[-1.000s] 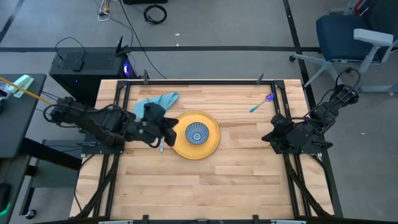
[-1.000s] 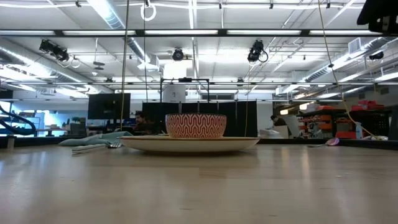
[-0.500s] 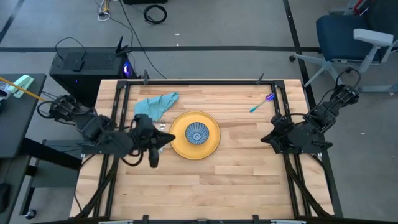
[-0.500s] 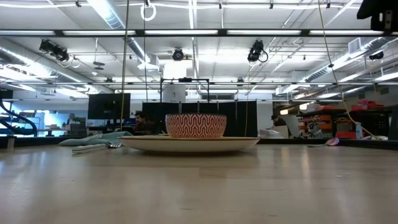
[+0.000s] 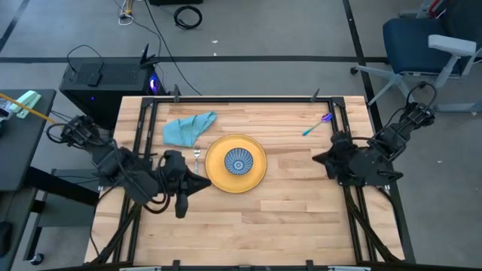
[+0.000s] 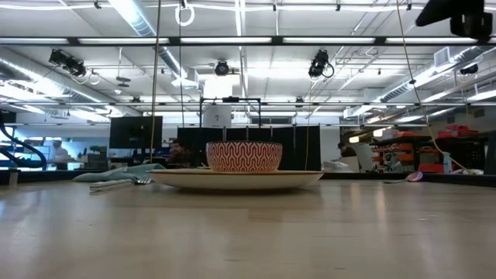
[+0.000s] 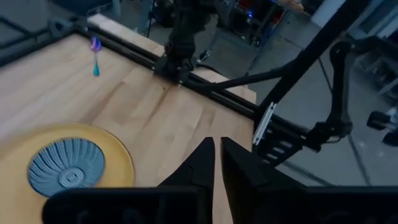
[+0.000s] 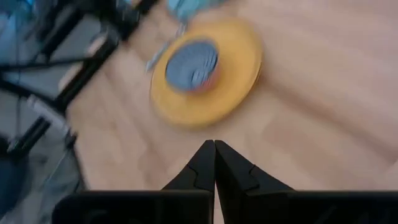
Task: Set table place
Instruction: Put the silver spoon into the blue and red bowl
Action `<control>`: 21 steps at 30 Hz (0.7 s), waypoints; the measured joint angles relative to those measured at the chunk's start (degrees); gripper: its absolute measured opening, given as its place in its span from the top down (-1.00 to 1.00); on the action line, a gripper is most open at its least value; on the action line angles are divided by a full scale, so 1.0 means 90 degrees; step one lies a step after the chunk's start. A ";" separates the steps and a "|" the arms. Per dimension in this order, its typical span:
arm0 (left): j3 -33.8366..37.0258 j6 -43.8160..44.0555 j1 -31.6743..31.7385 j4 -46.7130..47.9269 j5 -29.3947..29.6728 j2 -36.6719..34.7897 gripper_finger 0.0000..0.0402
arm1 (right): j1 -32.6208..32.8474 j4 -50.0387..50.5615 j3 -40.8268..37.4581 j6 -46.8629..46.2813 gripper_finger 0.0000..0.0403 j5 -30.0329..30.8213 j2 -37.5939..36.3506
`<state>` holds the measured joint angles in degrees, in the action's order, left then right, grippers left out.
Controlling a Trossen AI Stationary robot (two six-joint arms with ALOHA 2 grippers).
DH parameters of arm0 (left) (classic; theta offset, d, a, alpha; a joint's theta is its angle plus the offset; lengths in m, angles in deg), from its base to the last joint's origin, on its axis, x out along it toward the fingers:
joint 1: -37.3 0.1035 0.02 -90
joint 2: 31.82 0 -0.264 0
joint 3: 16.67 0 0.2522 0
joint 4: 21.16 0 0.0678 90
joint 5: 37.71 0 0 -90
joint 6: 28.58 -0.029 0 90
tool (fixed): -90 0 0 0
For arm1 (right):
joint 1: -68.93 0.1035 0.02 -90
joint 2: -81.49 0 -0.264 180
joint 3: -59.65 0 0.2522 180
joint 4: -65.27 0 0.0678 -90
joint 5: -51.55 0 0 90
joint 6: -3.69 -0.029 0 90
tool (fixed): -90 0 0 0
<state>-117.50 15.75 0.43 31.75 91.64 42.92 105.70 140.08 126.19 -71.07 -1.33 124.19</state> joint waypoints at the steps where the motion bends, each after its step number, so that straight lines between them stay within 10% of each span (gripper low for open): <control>1: 0.0000 0.0179 -0.0004 -0.0007 -0.0004 0.0017 0.82 | 0.0000 0.0000 0.0000 0.0077 0.94 0.0275 0.0000; 21: 0.0036 -0.0458 0.1052 0.1087 -0.0016 -0.1594 0.83 | 0.0000 -0.0073 0.0000 0.0327 0.94 0.2821 0.0000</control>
<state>-117.17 11.63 9.90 41.52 91.49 28.58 105.70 139.43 126.19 -68.13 24.06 124.19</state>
